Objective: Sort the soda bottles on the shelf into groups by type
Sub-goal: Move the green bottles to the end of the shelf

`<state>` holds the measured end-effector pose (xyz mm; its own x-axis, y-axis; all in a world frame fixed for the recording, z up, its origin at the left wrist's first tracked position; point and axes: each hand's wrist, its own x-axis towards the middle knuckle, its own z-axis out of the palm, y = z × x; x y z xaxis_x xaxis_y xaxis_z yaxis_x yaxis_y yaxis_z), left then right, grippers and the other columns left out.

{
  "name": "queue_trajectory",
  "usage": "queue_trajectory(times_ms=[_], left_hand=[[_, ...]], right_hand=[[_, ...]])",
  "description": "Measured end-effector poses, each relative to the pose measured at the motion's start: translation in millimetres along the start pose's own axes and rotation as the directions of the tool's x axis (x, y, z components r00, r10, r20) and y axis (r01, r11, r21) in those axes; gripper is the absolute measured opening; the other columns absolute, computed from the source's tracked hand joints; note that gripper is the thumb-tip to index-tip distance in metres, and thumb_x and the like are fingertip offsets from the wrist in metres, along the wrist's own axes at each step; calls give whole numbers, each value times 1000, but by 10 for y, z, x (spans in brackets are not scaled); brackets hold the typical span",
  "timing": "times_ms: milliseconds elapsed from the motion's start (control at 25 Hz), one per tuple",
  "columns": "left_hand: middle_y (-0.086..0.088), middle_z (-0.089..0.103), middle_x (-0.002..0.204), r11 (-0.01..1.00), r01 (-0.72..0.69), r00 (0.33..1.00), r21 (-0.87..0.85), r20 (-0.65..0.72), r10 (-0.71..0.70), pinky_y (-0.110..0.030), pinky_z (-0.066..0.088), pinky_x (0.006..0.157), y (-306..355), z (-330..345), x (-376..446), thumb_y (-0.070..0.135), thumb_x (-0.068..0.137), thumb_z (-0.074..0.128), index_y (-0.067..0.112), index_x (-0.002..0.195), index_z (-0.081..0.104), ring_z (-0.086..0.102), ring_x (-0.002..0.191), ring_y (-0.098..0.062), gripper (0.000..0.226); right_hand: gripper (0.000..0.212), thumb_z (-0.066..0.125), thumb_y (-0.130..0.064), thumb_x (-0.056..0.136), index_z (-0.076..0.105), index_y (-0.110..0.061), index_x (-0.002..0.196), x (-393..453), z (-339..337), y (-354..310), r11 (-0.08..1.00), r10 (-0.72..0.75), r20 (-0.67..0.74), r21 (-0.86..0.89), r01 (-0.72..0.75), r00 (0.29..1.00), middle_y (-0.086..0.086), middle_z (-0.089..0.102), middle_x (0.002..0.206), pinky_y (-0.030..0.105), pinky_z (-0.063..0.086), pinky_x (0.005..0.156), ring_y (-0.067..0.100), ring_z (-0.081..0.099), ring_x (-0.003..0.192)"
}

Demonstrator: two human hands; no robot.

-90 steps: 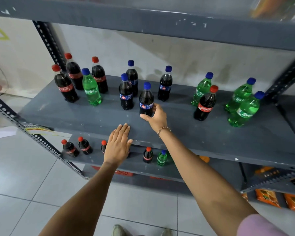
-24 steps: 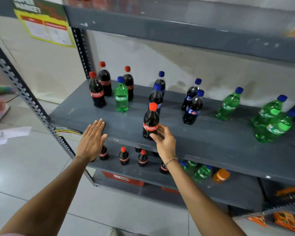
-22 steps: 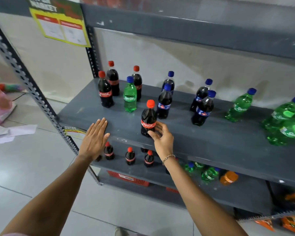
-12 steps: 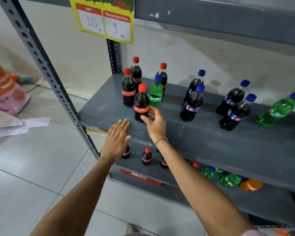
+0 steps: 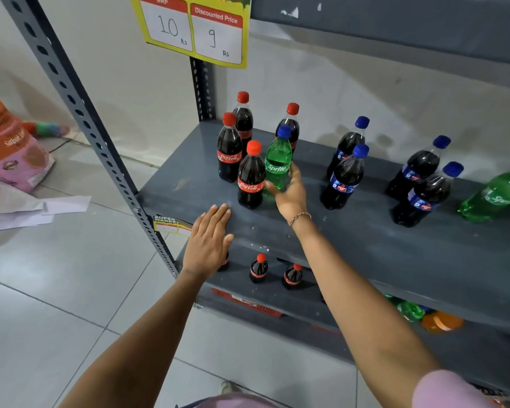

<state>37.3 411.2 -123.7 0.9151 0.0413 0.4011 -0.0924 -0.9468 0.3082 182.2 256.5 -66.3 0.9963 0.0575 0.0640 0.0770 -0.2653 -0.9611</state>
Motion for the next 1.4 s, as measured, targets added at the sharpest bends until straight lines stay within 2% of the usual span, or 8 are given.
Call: queue_trajectory(times_ms=[200, 400, 560, 720, 880, 1000, 1160, 1400], left_hand=[[-14, 42, 145, 1000, -2, 1000, 27, 31, 1, -37, 12, 115, -32, 5, -10, 39, 99, 19, 2, 137, 43, 32, 137, -29, 58], [-16, 41, 146, 992, 125, 991, 0, -41, -124, -40, 11, 117, 310, 67, -128, 30, 98, 23, -1, 136, 43, 29, 139, -29, 53], [-20, 39, 146, 996, 79, 997, -31, -6, -79, -42, 12, 116, 1004, 241, -204, 30, 99, 24, -4, 136, 41, 28, 139, -32, 54], [-18, 42, 144, 994, -102, 991, -51, 77, 105, -42, 14, 115, 1739, 447, -294, 31, 100, 23, -2, 136, 43, 34, 136, -32, 53], [-16, 45, 143, 975, -217, 966, -40, 136, 221, -43, 19, 114, 2349, 621, -267, 32, 101, 20, -2, 135, 45, 36, 135, -31, 54], [-17, 44, 143, 984, -175, 974, -31, 141, 177, -44, 21, 113, 2667, 699, -221, 36, 101, 15, -2, 135, 45, 36, 135, -32, 58], [-17, 47, 141, 995, -101, 983, -10, 150, 101, -48, 32, 107, 2786, 729, -211, 40, 100, 10, -1, 133, 48, 40, 132, -34, 64], [-15, 45, 143, 996, -87, 985, 3, 149, 85, -46, 28, 110, 2783, 761, -210, 41, 100, 12, 2, 136, 45, 37, 134, -32, 62]], right_hand=[[62, 76, -5, 70, 46, -7, 124, -33, -22, 22, 997, 30, -67, 70, -25, 997, 13, 63, 117, 33, 48, 95, 19, 60, 103], [61, 76, -7, 69, 48, -5, 123, -449, -482, 90, 998, -23, -17, 60, 24, 1000, 8, 65, 111, 5, 47, 76, 16, 63, 95], [61, 77, -9, 69, 47, -8, 122, -800, -1085, 213, 998, 19, -28, 56, -18, 999, 9, 65, 113, 31, 50, 92, 18, 64, 99], [59, 78, -12, 69, 45, -12, 118, -1054, -1885, 424, 999, 39, -74, 34, -36, 996, 3, 64, 111, 37, 51, 93, 17, 63, 100], [57, 76, -12, 71, 47, -12, 121, -1170, -2649, 627, 999, 39, -158, -8, -41, 987, -1, 63, 109, 15, 49, 82, 13, 63, 97], [55, 73, -10, 74, 49, -10, 124, -1173, -3186, 746, 998, 44, -250, -22, -51, 967, 3, 64, 109, -2, 43, 67, 11, 60, 92], [53, 72, -2, 73, 51, -3, 122, -1041, -3726, 826, 996, 36, -344, -64, -62, 938, 16, 65, 111, -6, 39, 61, 10, 58, 85], [54, 68, 2, 76, 47, -1, 125, -760, -3979, 823, 992, 56, -354, -86, -92, 934, 19, 61, 119, -8, 36, 60, 15, 55, 95]])
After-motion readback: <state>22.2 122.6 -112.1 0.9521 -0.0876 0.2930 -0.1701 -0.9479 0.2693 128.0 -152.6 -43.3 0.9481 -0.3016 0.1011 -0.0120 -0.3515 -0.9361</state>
